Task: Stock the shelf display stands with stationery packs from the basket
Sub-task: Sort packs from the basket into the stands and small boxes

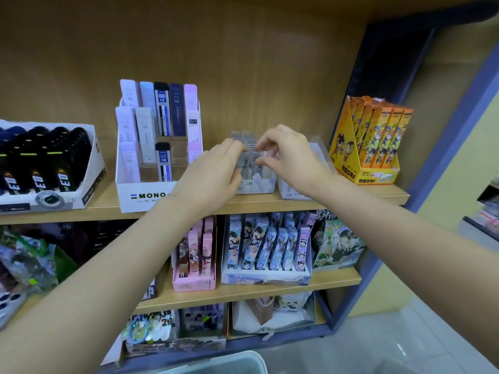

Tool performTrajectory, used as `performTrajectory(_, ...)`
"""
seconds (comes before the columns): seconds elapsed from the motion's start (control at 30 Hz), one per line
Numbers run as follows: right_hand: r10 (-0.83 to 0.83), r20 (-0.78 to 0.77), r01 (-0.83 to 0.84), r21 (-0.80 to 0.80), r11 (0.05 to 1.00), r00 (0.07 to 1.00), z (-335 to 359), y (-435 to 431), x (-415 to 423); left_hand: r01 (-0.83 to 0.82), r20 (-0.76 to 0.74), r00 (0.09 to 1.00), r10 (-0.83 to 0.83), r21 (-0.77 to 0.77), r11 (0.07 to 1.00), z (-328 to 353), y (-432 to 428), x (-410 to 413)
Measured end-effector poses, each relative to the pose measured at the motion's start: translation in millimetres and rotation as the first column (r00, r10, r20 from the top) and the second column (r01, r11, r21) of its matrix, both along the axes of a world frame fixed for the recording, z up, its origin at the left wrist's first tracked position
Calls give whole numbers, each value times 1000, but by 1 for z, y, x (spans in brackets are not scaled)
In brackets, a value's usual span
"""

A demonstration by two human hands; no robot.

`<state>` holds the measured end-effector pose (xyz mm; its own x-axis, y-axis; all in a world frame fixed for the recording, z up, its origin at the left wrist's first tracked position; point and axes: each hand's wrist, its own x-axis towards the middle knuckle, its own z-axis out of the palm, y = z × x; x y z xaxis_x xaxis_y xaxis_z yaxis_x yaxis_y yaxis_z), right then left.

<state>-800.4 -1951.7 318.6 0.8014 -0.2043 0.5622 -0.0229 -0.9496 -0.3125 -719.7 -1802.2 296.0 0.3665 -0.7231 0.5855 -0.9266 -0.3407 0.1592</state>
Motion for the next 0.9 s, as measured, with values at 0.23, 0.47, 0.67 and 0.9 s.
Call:
performTrajectory(0.23,-73,99,93,-216,972,992,-12,23,-35,50,184,983,-23,-144,988,-6,20,-9)
performTrajectory(0.47,31,-52,-45,-312,949,998,-92,54,-72,97,195,978,-74,-116,989,-79,86,-40)
performTrajectory(0.67,99,-367,-173,-174,970,925,-216,76,-87,-3,-86,996,13,110,994,-185,147,-39)
performTrajectory(0.9,197,-762,-79,189,979,617,-361,99,-97,-114,-440,863,249,310,944,-323,206,-30)
